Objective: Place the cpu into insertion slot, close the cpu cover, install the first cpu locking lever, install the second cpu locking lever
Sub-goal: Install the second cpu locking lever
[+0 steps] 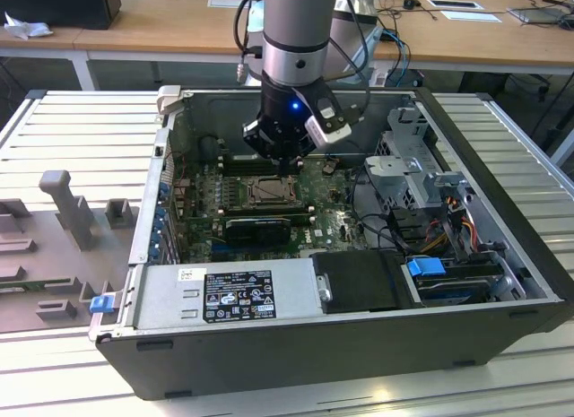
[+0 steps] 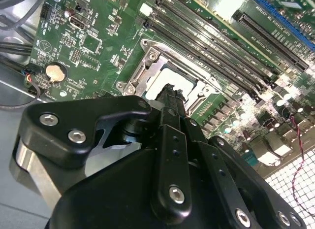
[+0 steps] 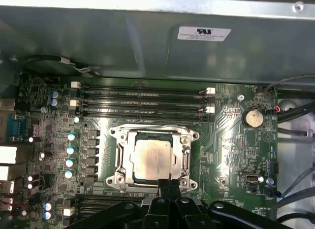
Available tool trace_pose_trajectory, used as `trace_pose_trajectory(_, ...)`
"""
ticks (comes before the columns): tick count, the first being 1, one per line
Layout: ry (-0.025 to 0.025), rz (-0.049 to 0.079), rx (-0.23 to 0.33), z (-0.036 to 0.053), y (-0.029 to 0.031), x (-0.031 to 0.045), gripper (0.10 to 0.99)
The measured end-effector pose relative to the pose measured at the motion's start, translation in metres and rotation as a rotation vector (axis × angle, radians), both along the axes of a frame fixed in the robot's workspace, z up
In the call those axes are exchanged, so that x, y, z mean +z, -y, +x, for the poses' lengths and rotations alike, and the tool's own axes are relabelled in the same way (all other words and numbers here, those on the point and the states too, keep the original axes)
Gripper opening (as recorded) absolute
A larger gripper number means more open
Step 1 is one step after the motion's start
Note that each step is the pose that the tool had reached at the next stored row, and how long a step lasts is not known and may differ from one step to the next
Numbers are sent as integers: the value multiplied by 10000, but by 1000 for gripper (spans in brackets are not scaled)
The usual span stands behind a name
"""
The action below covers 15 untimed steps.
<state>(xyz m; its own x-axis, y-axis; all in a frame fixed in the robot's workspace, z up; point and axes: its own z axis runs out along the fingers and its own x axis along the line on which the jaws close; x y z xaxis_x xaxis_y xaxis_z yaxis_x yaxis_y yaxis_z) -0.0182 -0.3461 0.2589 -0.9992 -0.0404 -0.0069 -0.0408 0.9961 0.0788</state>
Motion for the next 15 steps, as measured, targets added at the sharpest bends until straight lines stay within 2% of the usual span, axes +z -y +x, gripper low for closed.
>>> trace_pose_trajectory(15, -1, -1, 0, 0, 66, -42, 106)
